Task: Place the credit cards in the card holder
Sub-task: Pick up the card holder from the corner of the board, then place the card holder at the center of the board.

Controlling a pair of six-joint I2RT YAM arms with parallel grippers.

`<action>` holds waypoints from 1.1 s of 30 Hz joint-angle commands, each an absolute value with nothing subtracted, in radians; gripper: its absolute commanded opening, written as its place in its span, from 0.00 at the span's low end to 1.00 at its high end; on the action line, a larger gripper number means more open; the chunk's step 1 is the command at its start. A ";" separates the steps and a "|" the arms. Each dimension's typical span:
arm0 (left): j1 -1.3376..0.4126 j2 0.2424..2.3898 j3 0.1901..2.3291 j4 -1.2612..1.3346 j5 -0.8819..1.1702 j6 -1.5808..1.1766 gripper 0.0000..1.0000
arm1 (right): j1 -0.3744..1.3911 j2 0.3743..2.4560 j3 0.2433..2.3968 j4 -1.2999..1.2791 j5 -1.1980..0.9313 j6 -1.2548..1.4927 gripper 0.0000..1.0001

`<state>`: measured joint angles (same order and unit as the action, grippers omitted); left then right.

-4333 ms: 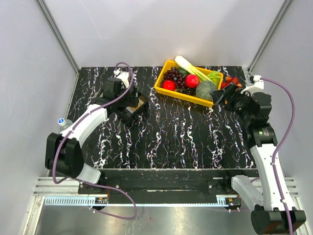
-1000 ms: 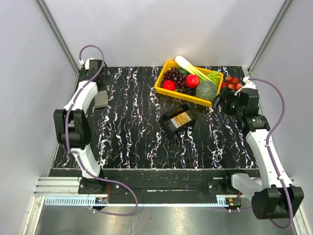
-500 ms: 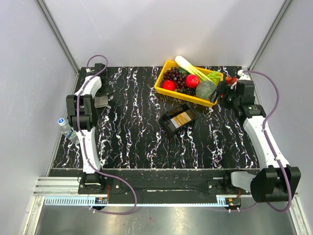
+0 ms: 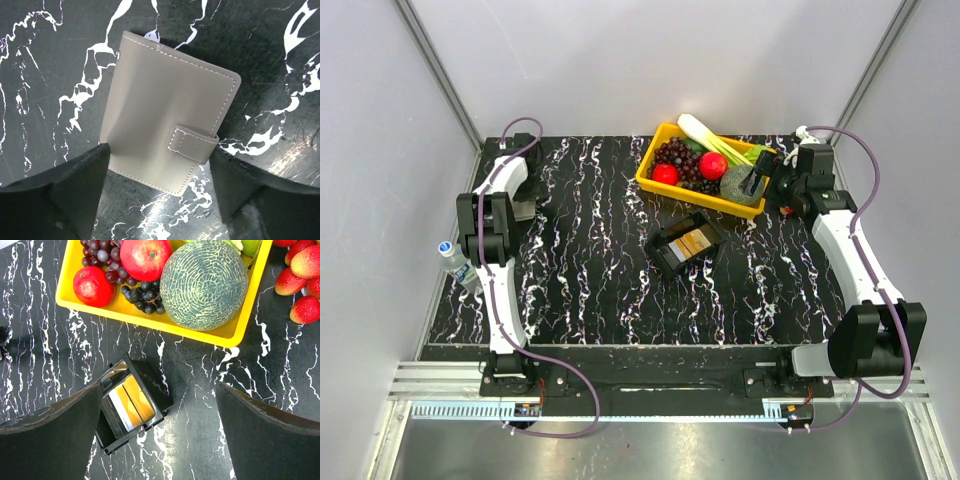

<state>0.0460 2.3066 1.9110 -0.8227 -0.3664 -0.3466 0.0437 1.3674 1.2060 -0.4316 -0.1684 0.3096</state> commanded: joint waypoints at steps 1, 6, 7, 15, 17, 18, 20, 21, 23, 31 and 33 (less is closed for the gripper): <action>0.049 2.330 1.913 -0.870 -0.374 -0.299 0.75 | 0.046 1.376 1.264 -0.414 -0.209 0.298 1.00; 0.035 2.267 1.861 -0.850 -0.252 -0.275 0.43 | 0.048 1.390 1.285 -0.426 -0.239 0.302 0.99; 0.026 2.247 1.842 -0.850 -0.235 -0.276 0.40 | 0.045 1.391 1.287 -0.431 -0.247 0.304 1.00; -0.038 2.086 1.709 -0.785 -0.066 -0.298 0.00 | 0.046 1.378 1.246 -0.430 -0.319 0.337 1.00; -0.049 2.057 1.687 -0.781 -0.019 -0.302 0.00 | 0.045 1.370 1.229 -0.431 -0.340 0.347 0.99; -0.055 2.039 1.678 -0.781 0.007 -0.308 0.00 | 0.046 1.367 1.224 -0.431 -0.354 0.350 0.99; -0.072 1.982 1.637 -0.753 0.108 -0.330 0.00 | 0.046 1.359 1.218 -0.434 -0.371 0.354 0.99; -0.077 1.947 1.591 -0.721 0.182 -0.343 0.00 | 0.046 1.356 1.219 -0.440 -0.376 0.357 1.00; -0.100 1.854 1.508 -0.669 0.356 -0.377 0.00 | 0.045 1.351 1.220 -0.451 -0.418 0.362 1.00; -0.227 1.450 0.964 -0.205 0.801 -0.652 0.00 | 0.074 1.393 1.170 -0.437 -0.732 0.382 0.99; -0.238 1.404 0.841 -0.125 0.767 -0.705 0.02 | 0.115 1.408 1.175 -0.449 -0.733 0.374 0.99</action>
